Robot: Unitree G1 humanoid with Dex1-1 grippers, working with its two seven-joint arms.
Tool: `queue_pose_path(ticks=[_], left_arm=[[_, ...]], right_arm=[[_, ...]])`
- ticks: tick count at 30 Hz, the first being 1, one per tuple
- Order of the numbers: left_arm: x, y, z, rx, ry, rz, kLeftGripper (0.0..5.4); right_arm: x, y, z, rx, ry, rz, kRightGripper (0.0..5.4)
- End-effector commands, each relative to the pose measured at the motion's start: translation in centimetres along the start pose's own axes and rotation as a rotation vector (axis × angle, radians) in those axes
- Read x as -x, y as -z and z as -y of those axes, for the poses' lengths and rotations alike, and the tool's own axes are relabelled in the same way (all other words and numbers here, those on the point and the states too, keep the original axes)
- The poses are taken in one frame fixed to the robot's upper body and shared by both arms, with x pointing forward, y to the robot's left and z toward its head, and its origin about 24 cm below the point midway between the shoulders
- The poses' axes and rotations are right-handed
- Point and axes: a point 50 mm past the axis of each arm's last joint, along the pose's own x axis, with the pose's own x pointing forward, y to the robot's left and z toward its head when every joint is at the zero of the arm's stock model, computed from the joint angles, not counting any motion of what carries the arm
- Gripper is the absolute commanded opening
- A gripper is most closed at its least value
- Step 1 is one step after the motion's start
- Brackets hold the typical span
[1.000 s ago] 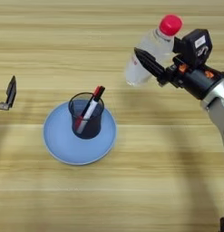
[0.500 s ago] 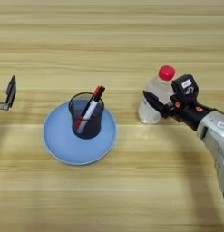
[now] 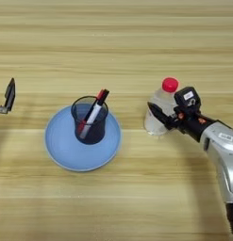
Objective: Move the objects on the table
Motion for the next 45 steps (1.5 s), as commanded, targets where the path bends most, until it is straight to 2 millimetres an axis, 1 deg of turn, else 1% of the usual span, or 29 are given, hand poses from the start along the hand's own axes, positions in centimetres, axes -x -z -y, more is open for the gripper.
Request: queue_pose_path(ticks=[1,8,14,20,25,28,37,41,45], left_arm=[[-0.1,-0.1,-0.2,-0.013,0.012,0.006,5.40],[-0.2,-0.1,-0.1,-0.011,0.014,0.006,5.40],[-0.2,-0.1,-0.1,-0.010,0.015,0.007,5.40],[-0.3,-0.1,-0.1,-0.010,0.016,0.009,5.40],[-0.3,-0.1,0.0,-0.009,0.017,0.010,5.40],[-0.4,-0.1,0.0,-0.008,0.017,0.010,5.40],[-0.4,-0.1,0.0,-0.007,0.016,0.012,5.40],[-0.5,-0.1,0.0,-0.005,0.024,0.012,5.40],[-0.5,-0.1,-0.1,-0.005,0.026,0.012,5.40]], right_arm=[[0.0,-0.7,-0.1,0.026,-0.002,0.042,3.91],[0.0,-1.4,0.0,0.043,0.000,0.073,4.76],[0.2,-3.3,0.0,0.078,0.014,0.154,5.36],[0.5,-5.2,-0.2,0.112,0.019,0.238,5.39],[1.0,-7.4,-0.4,0.146,0.024,0.361,5.39],[1.2,-8.3,-0.7,0.160,0.024,0.420,5.39],[1.6,-8.9,-0.7,0.073,0.081,0.505,5.39],[1.8,-9.1,-1.6,0.062,0.055,0.533,5.39],[1.8,-9.6,-3.3,0.044,-0.018,0.575,5.39]])
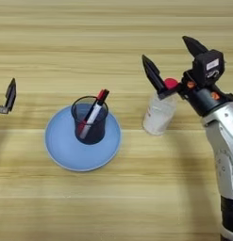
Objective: Move the objects on the table
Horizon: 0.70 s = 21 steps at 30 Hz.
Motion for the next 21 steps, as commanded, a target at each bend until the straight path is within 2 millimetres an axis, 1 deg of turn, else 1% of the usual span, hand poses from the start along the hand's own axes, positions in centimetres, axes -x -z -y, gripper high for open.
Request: queue_pose_path(ticks=[1,6,10,15,21], left_arm=[[-0.4,-0.2,-0.1,-0.010,0.013,0.012,5.40],[-0.4,-0.2,-0.1,-0.010,0.015,0.013,5.40],[-0.3,-0.3,-0.1,-0.009,0.015,0.014,5.40],[-0.3,-0.3,0.0,-0.007,0.015,0.014,5.40],[-0.2,-0.3,0.0,-0.006,0.015,0.013,5.40]], right_arm=[[-0.2,-0.8,-2.1,-0.035,-0.088,0.052,5.39],[-0.2,-0.9,-4.5,-0.083,-0.193,0.057,5.39],[0.2,-0.2,-6.6,-0.122,-0.312,0.016,5.39],[1.0,2.6,-8.3,-0.172,-0.407,-0.117,5.39],[1.5,5.1,-8.6,-0.214,-0.437,-0.256,5.39]])
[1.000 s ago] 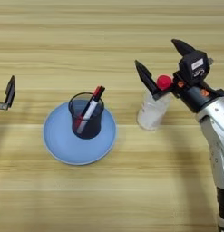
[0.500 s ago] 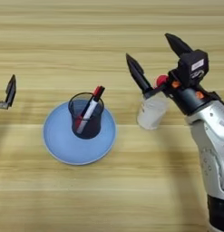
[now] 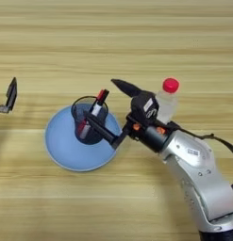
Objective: Move the objects on the table
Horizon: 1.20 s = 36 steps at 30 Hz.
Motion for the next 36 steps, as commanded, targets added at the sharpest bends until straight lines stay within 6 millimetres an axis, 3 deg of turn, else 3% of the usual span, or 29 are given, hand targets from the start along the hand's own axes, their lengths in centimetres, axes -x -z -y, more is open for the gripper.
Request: queue_pose_path(ticks=[1,17,26,36], left_arm=[[-0.1,-0.2,-0.1,-0.006,0.007,0.009,5.40],[-0.1,-0.1,0.0,-0.001,0.009,0.007,5.40],[0.0,-0.1,0.1,0.000,0.010,0.009,5.40],[0.0,-0.1,0.2,0.003,0.011,0.010,5.40]], right_arm=[[0.3,1.6,0.0,-0.036,-0.034,-0.100,5.39],[1.8,5.8,0.0,-0.083,0.007,-0.302,5.39],[1.0,7.4,0.1,-0.095,0.032,-0.334,5.39],[-0.7,7.3,1.0,-0.062,0.073,-0.307,5.39]])
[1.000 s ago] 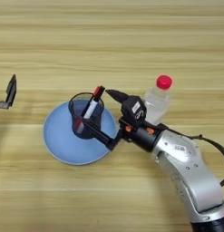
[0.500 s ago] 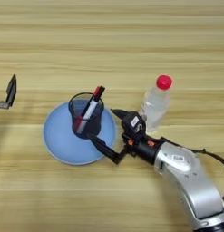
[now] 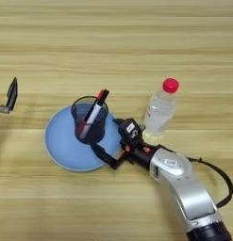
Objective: Move the objects on the table
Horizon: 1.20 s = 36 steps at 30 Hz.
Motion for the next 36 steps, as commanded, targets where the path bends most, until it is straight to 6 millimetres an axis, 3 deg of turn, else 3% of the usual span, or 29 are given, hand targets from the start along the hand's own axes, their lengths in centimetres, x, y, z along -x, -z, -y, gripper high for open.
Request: queue_pose_path(ticks=[1,19,36], left_arm=[[0.0,-0.2,0.1,-0.002,0.009,0.009,5.40],[0.0,-0.2,0.1,0.001,0.011,0.013,5.40],[0.0,-0.3,0.1,0.001,0.011,0.017,5.40]], right_arm=[[-0.6,-0.4,0.5,0.028,0.019,0.010,5.39],[-2.9,-2.1,0.8,0.091,-0.007,0.044,5.39],[-5.2,-1.8,0.6,0.076,-0.051,0.037,5.39]])
